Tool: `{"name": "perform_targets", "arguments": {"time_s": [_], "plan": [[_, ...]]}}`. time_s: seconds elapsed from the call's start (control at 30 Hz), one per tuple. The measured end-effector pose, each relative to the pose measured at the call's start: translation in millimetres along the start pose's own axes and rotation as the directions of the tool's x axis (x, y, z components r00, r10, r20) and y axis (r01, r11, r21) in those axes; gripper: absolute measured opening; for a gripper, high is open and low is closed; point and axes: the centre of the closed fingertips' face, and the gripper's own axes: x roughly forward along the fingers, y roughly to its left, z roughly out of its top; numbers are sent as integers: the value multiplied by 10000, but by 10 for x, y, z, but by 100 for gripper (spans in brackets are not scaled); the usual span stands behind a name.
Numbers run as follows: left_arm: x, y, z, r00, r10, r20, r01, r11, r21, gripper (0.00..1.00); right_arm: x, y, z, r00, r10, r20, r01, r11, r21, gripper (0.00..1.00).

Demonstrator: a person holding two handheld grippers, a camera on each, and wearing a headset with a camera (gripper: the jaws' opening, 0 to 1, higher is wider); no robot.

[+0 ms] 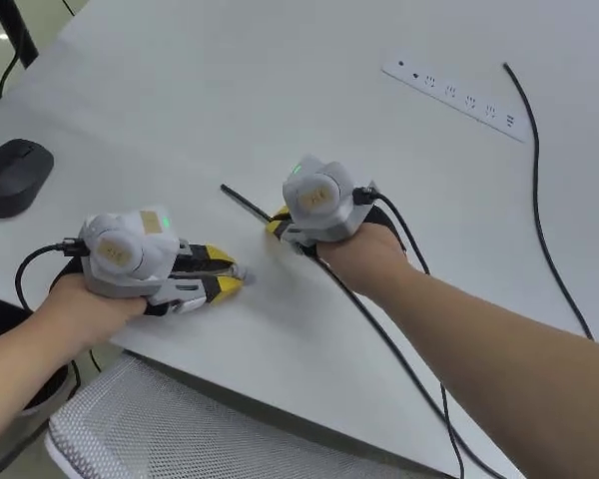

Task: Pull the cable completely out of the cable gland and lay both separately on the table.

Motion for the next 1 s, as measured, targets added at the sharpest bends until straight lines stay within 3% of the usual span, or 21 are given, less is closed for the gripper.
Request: {"name": "perform_targets", "arguments": {"time_s": [0.23,0.4,0.5,0.6,0.73,0.9,1.0], "plan": [[-21,-21,-20,10000,31,-28,-31,9999,-127,16,-81,-55,-57,9994,-333,-55,334,9993,162,16],[-35,-11,19,10000,71,53,-70,9999,-140,16,-234,-140,-28,9977,-574,351,564,9980,299,19],[-40,-7,57,9999,104,114,-102,9998,-198,18,-448,-171,42,9944,-684,806,635,9961,614,24],[-44,-50,66,10000,19,23,-19,9999,-102,20,-580,-192,37,9910,-676,1155,503,9879,1467,27],[-80,-92,98,10000,9,24,-8,9999,-165,24,-786,-221,-20,9865,-909,1360,648,9806,1851,33],[-146,-133,145,9999,110,5,-110,9996,-277,29,-1026,-220,-42,9740,-1214,1910,723,9667,2456,43],[-227,-196,236,9999,88,148,-81,9990,-431,31,-1186,-184,-75,9663,-1332,2203,703,9597,2721,47]]}}
